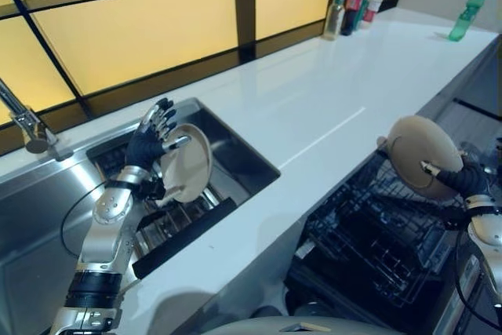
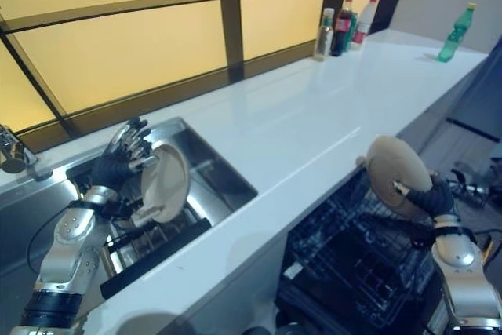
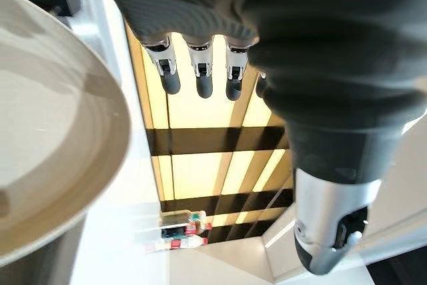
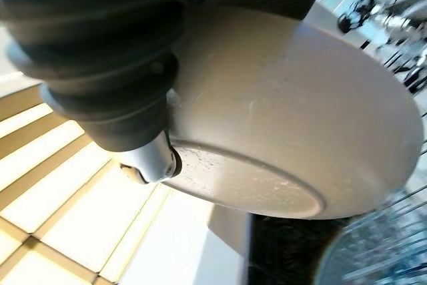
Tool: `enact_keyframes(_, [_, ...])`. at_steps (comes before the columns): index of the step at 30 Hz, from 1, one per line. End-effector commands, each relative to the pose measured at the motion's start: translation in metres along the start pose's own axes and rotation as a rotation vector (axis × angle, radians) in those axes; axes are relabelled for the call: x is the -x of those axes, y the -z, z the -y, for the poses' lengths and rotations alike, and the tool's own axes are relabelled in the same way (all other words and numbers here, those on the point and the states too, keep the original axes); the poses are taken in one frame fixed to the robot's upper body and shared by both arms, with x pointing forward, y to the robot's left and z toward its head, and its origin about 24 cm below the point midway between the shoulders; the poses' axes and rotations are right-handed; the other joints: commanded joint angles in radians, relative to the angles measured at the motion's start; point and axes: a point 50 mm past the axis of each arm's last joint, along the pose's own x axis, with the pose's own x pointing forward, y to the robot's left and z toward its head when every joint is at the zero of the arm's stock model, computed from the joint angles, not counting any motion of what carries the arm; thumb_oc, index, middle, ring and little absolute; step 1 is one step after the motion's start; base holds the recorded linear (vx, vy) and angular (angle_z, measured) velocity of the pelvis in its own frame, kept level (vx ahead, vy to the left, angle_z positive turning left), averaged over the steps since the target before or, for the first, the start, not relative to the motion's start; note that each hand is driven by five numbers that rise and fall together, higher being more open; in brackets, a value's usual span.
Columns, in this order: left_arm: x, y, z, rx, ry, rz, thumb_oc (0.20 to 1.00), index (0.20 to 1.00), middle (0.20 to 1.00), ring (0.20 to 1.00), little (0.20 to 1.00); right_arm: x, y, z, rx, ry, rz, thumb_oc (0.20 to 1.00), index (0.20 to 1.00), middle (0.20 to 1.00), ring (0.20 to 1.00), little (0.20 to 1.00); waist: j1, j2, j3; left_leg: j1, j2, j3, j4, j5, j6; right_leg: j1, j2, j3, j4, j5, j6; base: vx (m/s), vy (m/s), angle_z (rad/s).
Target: Pick up plates and place into dishwasher.
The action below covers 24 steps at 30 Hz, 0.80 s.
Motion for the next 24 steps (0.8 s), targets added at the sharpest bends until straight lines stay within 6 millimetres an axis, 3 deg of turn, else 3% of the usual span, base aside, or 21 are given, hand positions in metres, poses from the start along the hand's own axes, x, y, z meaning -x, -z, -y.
enact_keyframes(1, [0.000, -0.013, -0.022, -0.061, -0.078, 0.048, 1.000, 1.000, 1.000, 1.000, 1.000, -0.010, -0.010, 0.035, 0.085, 0.161, 0.046, 0.200, 0.200, 0.200, 0.200, 0.200, -0.011, 0.010, 0.025, -0.088, -0.072, -0.027, 0.159, -0.169, 0.189, 0.002, 0.008, -0.062, 0.074, -0.134, 0.032, 0.01, -0.049, -0.01])
enact_keyframes(12, [0.004, -0.018, -0.022, -0.103, -0.059, 0.041, 1.000, 1.000, 1.000, 1.000, 1.000, -0.008, 0.021, 0.027, 0.194, 0.085, -0.096, 0.200, 0.200, 0.200, 0.200, 0.200, -0.009, 0.019, 0.087, -0.130, -0.066, -0.015, 0.266, -0.195, 0.195, -0.039, -0.016, -0.079, 0.137, -0.130, 0.041, 0.03, -0.041, -0.02])
enact_keyframes(24, [0.008, -0.014, -0.015, -0.106, -0.036, 0.010, 1.000, 1.000, 1.000, 1.000, 1.000, -0.007, 0.040, -0.001, 0.235, -0.077, -0.177, 0.200, 0.200, 0.200, 0.200, 0.200, 0.011, 0.030, 0.164, -0.190, -0.053, -0.045, 0.392, -0.214, 0.199, -0.059, -0.048, -0.087, 0.218, -0.140, 0.045, 0.05, -0.041, -0.11])
